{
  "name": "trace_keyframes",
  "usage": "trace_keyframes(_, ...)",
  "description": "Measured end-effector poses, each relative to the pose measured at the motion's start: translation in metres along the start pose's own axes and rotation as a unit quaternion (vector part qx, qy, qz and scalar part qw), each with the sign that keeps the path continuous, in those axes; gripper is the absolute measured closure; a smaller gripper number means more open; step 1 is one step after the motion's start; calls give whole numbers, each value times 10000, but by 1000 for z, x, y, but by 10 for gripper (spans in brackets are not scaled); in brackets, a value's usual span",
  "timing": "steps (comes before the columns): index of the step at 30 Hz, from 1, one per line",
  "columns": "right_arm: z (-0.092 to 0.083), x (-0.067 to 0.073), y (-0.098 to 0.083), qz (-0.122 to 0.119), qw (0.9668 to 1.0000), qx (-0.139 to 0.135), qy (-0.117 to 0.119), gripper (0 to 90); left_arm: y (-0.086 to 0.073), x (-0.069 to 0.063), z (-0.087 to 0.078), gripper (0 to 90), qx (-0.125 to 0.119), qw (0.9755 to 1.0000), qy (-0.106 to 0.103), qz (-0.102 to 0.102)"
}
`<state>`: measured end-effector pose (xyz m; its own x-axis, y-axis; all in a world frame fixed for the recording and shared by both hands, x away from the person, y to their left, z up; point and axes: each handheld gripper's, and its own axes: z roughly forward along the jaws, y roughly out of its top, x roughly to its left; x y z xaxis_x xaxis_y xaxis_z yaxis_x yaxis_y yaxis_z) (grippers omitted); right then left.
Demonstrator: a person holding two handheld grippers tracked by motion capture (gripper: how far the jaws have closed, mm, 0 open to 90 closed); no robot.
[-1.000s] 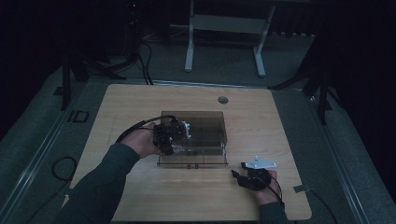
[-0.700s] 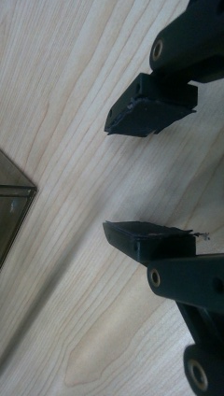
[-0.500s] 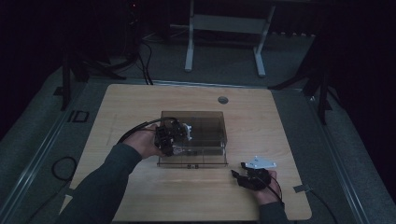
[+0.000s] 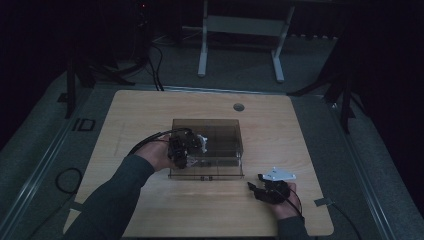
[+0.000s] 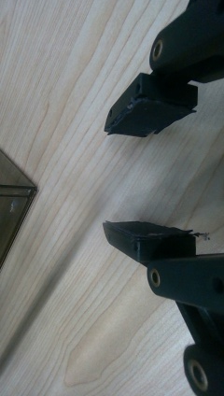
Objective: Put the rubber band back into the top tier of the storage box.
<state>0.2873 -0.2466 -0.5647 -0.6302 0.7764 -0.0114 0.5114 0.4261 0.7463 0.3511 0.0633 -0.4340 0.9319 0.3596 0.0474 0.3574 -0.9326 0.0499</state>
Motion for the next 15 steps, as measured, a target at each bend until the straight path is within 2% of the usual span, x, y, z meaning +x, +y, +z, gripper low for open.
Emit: trace_keyframes(15,0,0,0,1,10000,1,0,454,2,0,7,858,150,9999,-6,13)
